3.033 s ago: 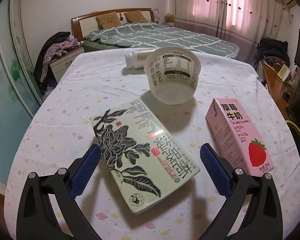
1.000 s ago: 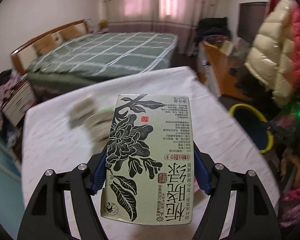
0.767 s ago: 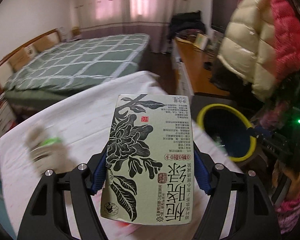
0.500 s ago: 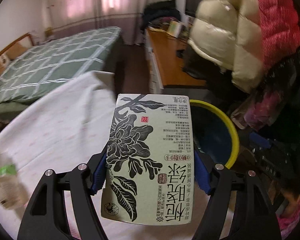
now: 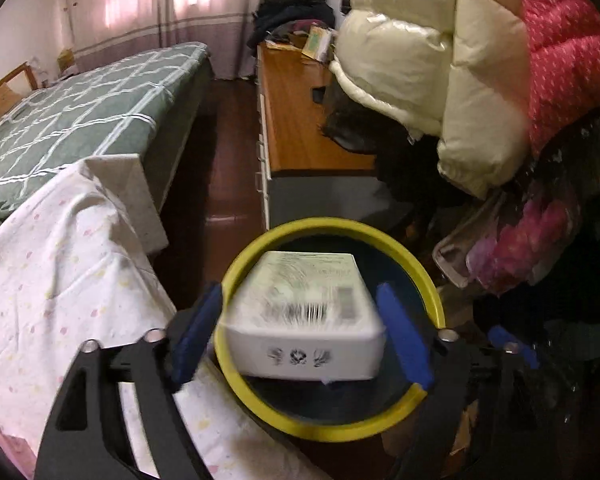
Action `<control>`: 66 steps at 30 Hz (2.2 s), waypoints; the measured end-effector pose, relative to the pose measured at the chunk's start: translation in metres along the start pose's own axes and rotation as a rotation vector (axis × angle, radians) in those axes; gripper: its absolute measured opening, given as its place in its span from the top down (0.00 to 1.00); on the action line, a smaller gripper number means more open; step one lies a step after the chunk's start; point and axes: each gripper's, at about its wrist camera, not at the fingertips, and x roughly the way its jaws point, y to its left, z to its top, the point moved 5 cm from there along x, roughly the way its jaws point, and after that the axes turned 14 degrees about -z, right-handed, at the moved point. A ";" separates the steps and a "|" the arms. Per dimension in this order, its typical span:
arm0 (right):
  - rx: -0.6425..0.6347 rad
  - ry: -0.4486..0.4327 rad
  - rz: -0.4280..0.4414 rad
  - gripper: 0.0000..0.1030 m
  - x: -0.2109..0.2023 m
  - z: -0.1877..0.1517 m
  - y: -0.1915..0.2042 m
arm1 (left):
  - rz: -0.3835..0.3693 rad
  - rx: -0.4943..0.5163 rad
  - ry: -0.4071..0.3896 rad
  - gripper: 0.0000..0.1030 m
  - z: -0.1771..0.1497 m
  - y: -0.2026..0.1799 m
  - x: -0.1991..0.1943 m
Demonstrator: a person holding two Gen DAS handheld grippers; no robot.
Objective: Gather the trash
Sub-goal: 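Carry the tea box over the bin and open the left gripper, then grasp the pink strawberry milk carton with the right gripper and lift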
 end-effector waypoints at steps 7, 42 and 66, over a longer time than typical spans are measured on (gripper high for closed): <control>-0.015 0.007 0.016 0.59 -0.002 -0.004 0.013 | 0.021 -0.036 -0.066 0.15 -0.021 0.021 -0.060; -0.553 -0.002 0.447 0.37 -0.109 -0.092 0.359 | 0.653 -0.517 -0.445 0.05 -0.302 0.295 -0.382; -0.462 0.024 0.370 0.52 -0.079 -0.084 0.333 | 0.711 -0.490 -0.415 0.05 -0.300 0.288 -0.372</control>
